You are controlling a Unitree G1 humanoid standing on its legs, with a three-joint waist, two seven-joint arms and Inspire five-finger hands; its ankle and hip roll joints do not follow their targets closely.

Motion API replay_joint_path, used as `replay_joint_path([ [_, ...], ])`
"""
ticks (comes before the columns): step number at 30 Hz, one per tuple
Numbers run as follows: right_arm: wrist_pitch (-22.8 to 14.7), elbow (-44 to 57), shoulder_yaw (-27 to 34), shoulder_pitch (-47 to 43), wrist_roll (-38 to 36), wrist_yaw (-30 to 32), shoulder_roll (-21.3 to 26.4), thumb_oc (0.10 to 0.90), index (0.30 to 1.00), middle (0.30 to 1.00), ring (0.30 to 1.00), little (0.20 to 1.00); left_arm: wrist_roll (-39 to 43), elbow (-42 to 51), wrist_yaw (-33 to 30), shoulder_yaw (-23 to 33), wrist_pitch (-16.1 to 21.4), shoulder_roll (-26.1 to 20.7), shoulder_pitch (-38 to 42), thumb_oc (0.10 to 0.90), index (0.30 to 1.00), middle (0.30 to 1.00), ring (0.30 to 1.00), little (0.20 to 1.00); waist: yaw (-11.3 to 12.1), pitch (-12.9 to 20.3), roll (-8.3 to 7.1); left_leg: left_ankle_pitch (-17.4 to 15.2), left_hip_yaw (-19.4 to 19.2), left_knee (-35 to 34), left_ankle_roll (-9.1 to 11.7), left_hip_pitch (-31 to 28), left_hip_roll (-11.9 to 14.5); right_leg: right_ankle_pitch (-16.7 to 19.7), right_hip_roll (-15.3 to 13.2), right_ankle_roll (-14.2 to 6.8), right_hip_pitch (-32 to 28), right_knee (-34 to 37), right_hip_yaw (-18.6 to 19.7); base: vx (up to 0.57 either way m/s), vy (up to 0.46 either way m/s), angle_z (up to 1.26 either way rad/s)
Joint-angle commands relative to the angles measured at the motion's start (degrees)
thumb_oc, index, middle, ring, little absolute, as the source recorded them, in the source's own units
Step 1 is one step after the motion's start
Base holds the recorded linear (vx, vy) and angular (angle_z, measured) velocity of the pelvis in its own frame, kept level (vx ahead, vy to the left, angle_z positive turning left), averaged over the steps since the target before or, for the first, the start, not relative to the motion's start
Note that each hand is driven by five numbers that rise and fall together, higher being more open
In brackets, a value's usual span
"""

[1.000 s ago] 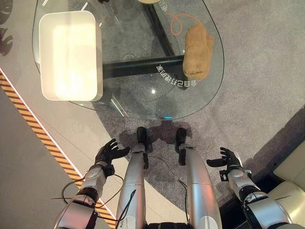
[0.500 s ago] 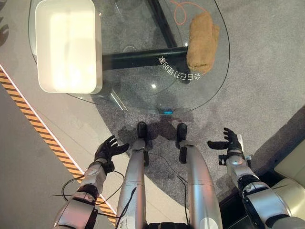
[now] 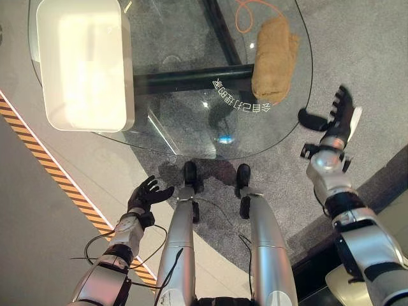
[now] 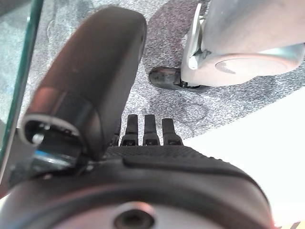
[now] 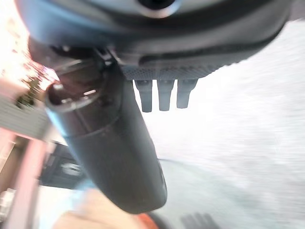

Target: Wipe the table with a cloth and put it in the basket.

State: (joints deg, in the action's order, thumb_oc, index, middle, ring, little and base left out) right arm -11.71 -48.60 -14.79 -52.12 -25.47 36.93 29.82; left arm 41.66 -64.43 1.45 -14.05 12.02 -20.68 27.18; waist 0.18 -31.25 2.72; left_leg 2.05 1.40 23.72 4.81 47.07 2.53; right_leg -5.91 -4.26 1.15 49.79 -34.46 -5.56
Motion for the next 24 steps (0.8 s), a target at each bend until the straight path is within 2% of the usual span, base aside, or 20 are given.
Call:
replay_joint_path([
  [1, -2.15, 5.61, -0.95, -1.39, -0.44, 4.88, 3.84, 0.800, 0.900, 0.900, 0.900, 0.900, 2.61, -1.81, -1.04, -0.19, 1.97, -0.04, -2.08, 0.800, 0.900, 0.900, 0.900, 0.900, -0.07, 1.45, 0.65, -4.03, -3.16, 2.62, -2.49, -0.34, -3.55, 1.44, 1.45, -1.05, -2.25, 6.15, -1.18, -0.03, 0.056, 0.03],
  [11, 2.87, 11.90, -4.68, -6.15, 0.61, 7.10, 2.16, 0.800, 0.900, 0.900, 0.900, 0.900, 2.36, -1.64, -1.02, -0.90, 2.20, 1.12, -2.05, 0.800, 0.900, 0.900, 0.900, 0.900, 0.89, 1.45, 1.43, -3.11, -3.78, -0.12, -2.39, -1.68, -3.95, 1.29, 0.71, -0.86, -3.20, 7.86, -2.26, 0.00, 0.021, 0.04],
  [17, 6.82, 12.92, -5.99, -8.16, -2.11, 7.32, 0.44, 0.800, 0.900, 0.900, 0.900, 0.900, 1.61, -0.69, -0.98, -0.98, 1.41, 1.57, -2.39, 0.800, 0.900, 0.900, 0.900, 0.900, 1.47, 1.45, 1.87, -3.06, -4.14, -0.56, -2.51, -2.64, -4.09, 1.03, 0.37, -0.60, -3.95, 7.99, -2.63, 0.01, 0.002, 0.00],
  [24, 9.26, 12.43, -7.21, -9.57, -5.11, 6.21, -1.59, 0.800, 0.900, 0.900, 0.900, 0.900, 1.02, 0.07, -1.48, -1.74, 1.43, 2.74, -3.09, 0.800, 0.900, 0.900, 0.900, 0.900, 2.07, 1.45, 2.35, -2.72, -4.41, -1.10, -2.67, -3.45, -4.28, 0.96, 0.17, -0.35, -4.56, 8.04, -2.88, 0.01, 0.007, 0.01],
])
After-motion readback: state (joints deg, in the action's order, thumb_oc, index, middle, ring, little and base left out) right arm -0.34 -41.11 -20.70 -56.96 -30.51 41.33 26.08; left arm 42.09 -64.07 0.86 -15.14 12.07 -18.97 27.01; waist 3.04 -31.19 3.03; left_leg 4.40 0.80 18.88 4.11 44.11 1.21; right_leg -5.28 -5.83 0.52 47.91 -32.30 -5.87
